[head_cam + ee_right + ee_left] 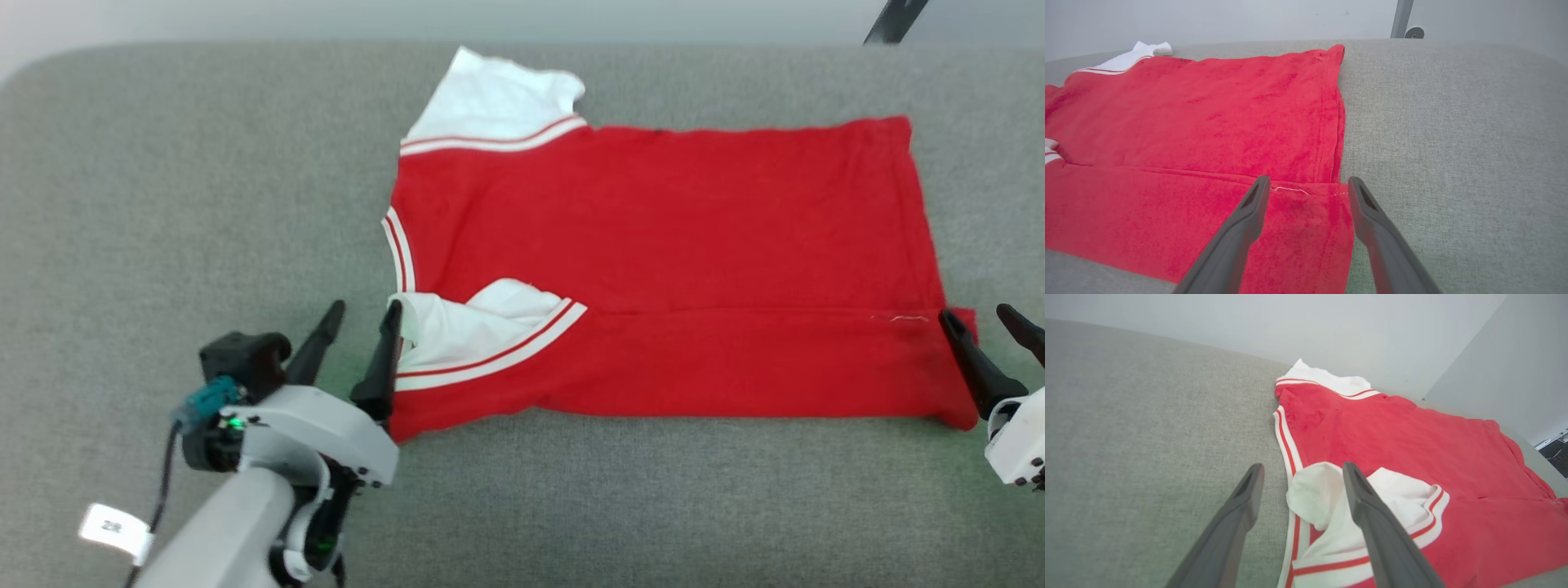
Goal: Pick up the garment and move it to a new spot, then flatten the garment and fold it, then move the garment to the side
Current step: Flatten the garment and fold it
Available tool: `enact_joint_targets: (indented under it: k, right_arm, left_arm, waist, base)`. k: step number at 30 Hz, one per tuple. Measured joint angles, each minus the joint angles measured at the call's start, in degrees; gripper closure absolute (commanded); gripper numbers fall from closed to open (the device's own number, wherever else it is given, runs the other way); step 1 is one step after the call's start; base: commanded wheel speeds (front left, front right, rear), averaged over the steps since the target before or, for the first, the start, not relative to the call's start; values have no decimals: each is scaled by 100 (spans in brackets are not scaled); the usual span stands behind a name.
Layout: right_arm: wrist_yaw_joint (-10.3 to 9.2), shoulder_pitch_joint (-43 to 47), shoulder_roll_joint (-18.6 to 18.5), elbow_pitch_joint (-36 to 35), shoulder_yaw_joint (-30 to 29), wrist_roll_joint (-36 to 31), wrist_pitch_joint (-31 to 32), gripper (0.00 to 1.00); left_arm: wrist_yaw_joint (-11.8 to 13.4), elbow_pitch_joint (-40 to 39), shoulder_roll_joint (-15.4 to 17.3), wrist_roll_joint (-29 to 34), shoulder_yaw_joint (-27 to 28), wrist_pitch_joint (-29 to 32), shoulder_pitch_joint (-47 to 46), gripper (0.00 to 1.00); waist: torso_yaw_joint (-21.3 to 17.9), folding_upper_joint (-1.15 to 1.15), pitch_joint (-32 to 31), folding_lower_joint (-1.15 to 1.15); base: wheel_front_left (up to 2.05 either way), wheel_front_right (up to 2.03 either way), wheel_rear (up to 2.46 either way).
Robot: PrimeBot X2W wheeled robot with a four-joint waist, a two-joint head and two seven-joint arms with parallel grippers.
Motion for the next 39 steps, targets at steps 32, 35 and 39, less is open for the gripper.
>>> enact_joint_targets:
  k: [32,35,39]
  right_arm:
    - [0,229,380,-991,-307,-353,261,0]
    - [0,209,339,-934,-319,-352,345,0]
    - [0,219,246,-822,-320,-315,725,0]
  left_arm:
    - [305,-762,1127,-1650,-376,4603,-388,0]
    - [163,-535,1031,-1695,-410,4620,-482,0]
    - [8,-345,981,-1695,-424,4576,-540,100]
  waist:
    - [-354,0,-30,0]
    - [-422,0,48,0]
    - [-465,0,118,0]
  base:
    - [0,0,0]
    - [0,0,0]
    - [0,0,0]
